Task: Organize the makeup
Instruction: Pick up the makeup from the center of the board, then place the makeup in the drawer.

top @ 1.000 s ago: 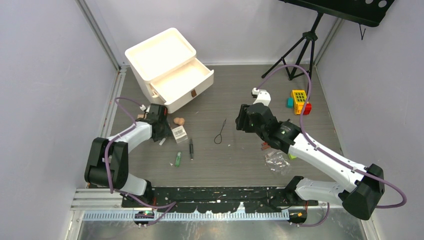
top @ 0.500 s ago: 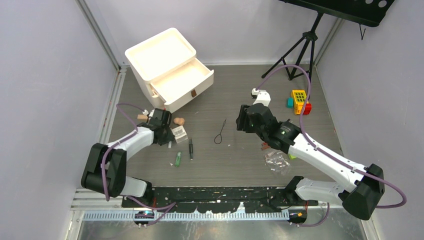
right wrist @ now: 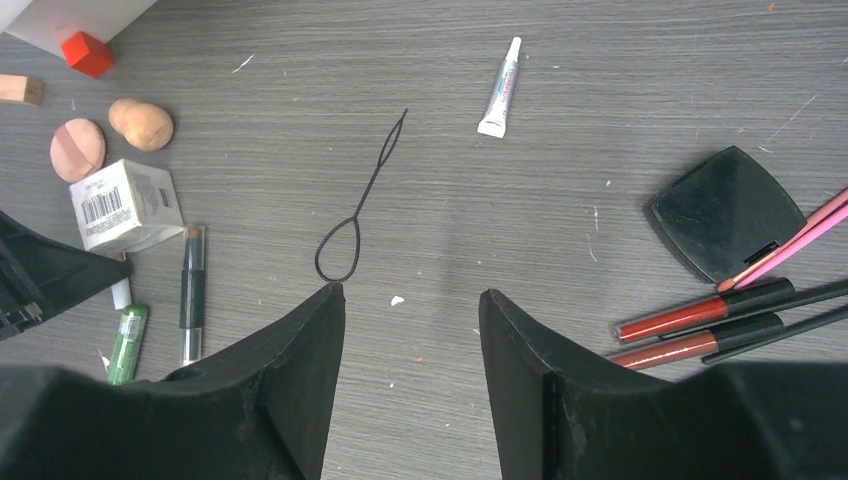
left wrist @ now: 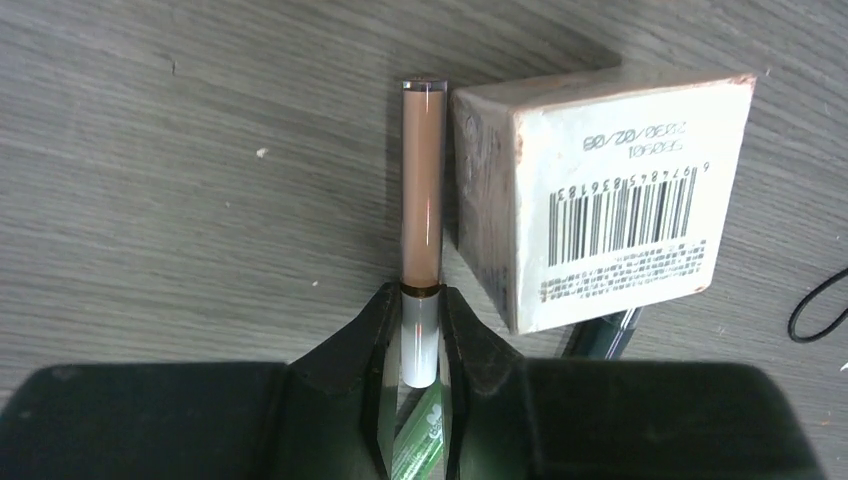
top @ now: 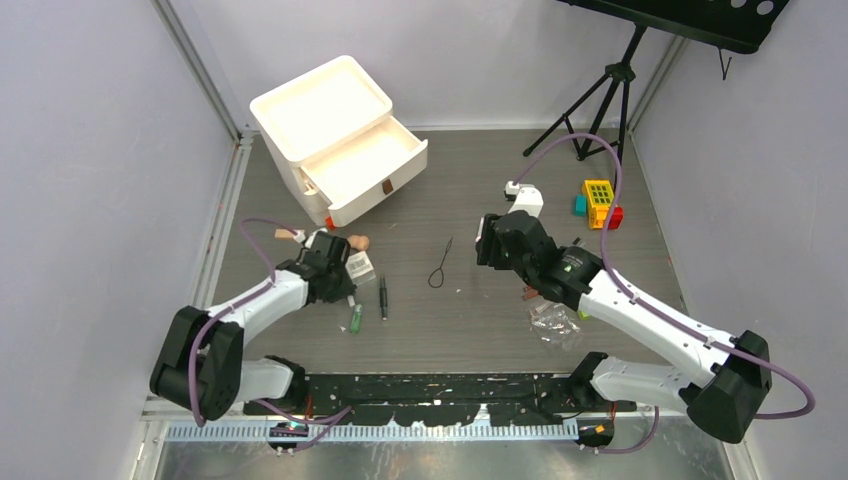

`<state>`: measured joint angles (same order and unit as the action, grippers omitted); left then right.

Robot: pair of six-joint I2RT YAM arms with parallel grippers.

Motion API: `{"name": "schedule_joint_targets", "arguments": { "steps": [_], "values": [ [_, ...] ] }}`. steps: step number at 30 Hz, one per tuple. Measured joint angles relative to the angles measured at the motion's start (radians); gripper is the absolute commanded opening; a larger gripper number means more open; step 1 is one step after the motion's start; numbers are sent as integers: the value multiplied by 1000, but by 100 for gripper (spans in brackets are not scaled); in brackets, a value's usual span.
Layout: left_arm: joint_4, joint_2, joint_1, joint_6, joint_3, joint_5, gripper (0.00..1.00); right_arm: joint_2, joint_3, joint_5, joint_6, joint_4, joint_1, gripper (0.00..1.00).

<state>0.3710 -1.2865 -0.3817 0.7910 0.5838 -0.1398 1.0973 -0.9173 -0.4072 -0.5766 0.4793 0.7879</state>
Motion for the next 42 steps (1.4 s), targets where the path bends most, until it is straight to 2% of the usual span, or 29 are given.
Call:
{"name": "schedule_joint_targets", "arguments": {
  "steps": [6,11,17,23,27,33,42],
  "values": [
    [105,77,-5,14,-21,9,3,-9,1,-2,0,2,0,57],
    [291,278,-8,14,-5,-24,1,-12,1,-2,0,2,0,57],
    [477,470,-10,17,128,-87,0,-12,1,0,0,2,0,57],
    [605,512,-11,16,300,-132,0,-19,1,3,0,5,0,57],
    [649,478,-11,-35,486,-169,0,-45,2,4,0,18,0,57],
    [612,279,-11,-221,778,-142,0,-97,2,3,0,31,0,57],
    [451,-55,-12,-536,954,-14,0,-177,8,-1,0,98,0,57]
  ]
}}
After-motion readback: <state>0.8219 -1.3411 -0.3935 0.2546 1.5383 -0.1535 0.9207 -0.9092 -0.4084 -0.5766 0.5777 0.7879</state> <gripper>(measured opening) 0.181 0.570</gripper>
